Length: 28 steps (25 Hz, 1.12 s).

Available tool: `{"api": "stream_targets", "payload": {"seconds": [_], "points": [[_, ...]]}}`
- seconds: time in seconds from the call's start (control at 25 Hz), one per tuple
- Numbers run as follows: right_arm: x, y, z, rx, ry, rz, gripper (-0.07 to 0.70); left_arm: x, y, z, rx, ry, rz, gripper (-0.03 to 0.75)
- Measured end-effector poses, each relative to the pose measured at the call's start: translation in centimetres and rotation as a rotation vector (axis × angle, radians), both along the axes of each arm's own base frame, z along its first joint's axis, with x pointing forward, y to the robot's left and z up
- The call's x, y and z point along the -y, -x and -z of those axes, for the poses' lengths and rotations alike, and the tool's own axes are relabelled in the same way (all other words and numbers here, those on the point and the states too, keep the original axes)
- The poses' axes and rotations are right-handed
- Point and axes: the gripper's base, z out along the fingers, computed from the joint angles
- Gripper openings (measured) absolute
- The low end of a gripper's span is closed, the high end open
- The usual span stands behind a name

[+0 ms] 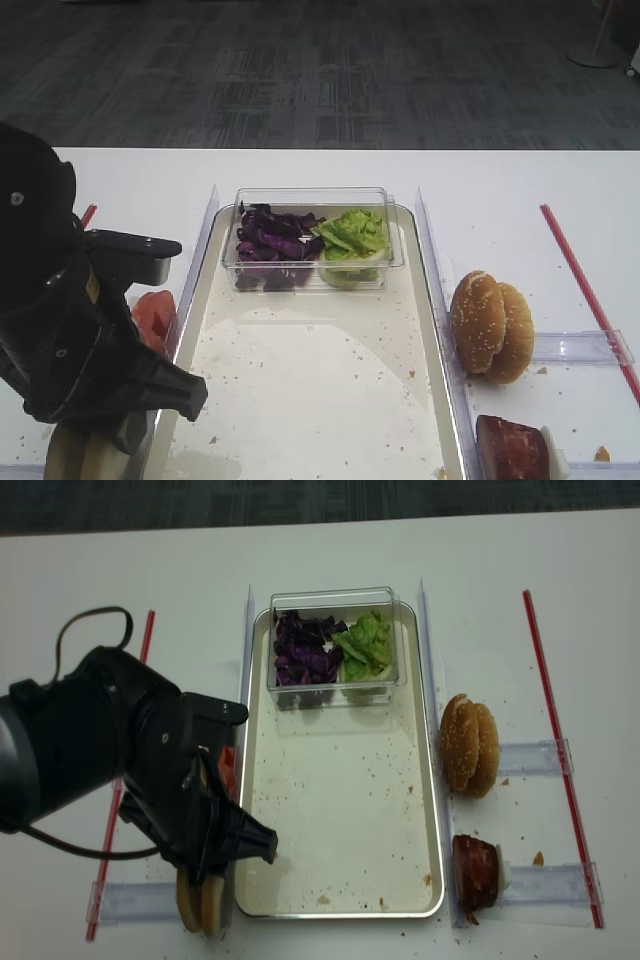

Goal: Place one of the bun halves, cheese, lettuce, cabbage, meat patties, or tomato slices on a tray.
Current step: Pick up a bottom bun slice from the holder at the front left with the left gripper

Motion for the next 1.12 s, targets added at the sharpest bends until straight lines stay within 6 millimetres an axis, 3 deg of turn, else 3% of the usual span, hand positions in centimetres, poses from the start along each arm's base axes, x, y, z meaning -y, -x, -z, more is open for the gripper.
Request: {"api": "stream_targets", "payload": {"seconds": [0.32,0.64,1.12], "points": [[0.0,0.0,0.0,0.000,0.000,0.000,0.426,0.0,0.0,0.0,0.001,-0.002,0.001,0.071],[0.0,0.0,0.0,0.000,0.000,0.000,0.426,0.1,-0.1,-0.2,0.002,-0.001,-0.001,0.052],[0.0,0.0,0.0,0.000,0.000,0.000,0.426,1.5,-2.2,-5.4,0.050,0.032,0.040,0.051]]}}
